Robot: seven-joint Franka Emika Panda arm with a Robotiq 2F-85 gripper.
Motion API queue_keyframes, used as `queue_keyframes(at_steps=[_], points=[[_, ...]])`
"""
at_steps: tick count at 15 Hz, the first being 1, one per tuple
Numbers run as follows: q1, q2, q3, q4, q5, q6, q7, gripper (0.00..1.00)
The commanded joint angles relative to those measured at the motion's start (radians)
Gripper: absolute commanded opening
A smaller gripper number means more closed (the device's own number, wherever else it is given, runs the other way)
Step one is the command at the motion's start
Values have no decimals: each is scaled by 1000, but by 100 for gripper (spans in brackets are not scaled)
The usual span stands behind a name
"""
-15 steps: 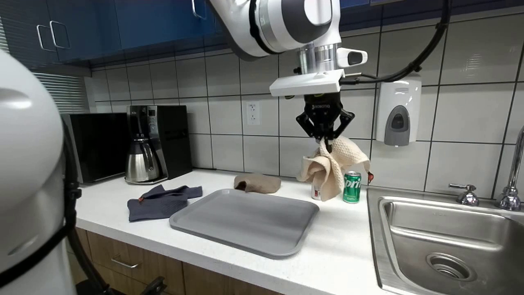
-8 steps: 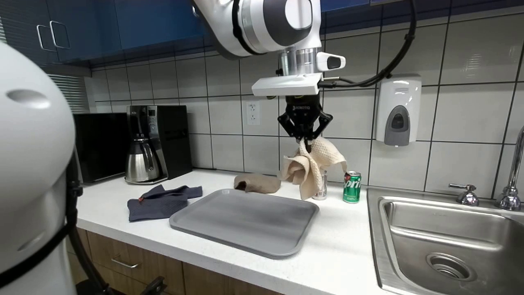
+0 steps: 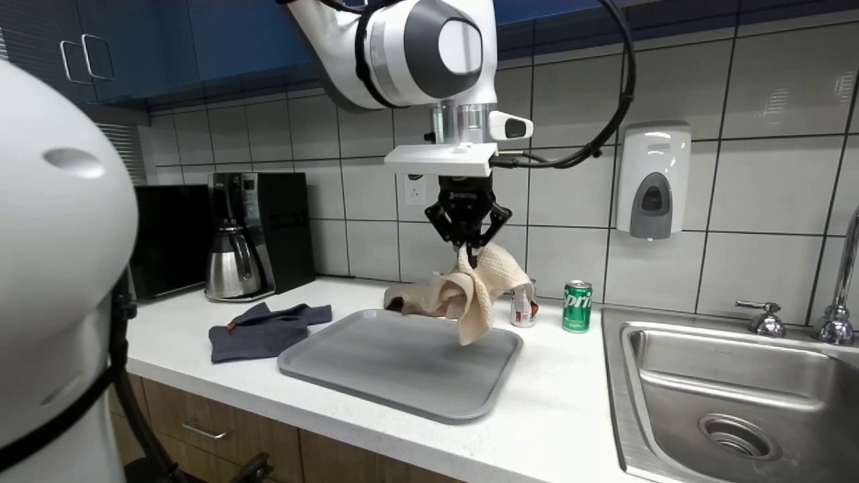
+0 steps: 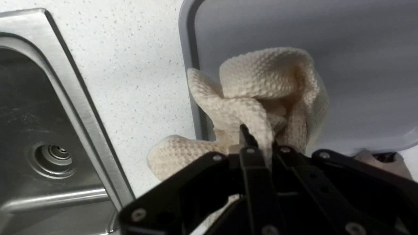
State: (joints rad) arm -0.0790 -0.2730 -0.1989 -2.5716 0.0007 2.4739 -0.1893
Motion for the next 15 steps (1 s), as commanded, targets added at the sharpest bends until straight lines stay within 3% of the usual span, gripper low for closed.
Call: queue_keyframes(at_steps=[1, 15], points=[[-6, -32, 11, -48, 8, -27, -32, 2], [-11, 92, 18, -59, 6, 11, -12, 2]])
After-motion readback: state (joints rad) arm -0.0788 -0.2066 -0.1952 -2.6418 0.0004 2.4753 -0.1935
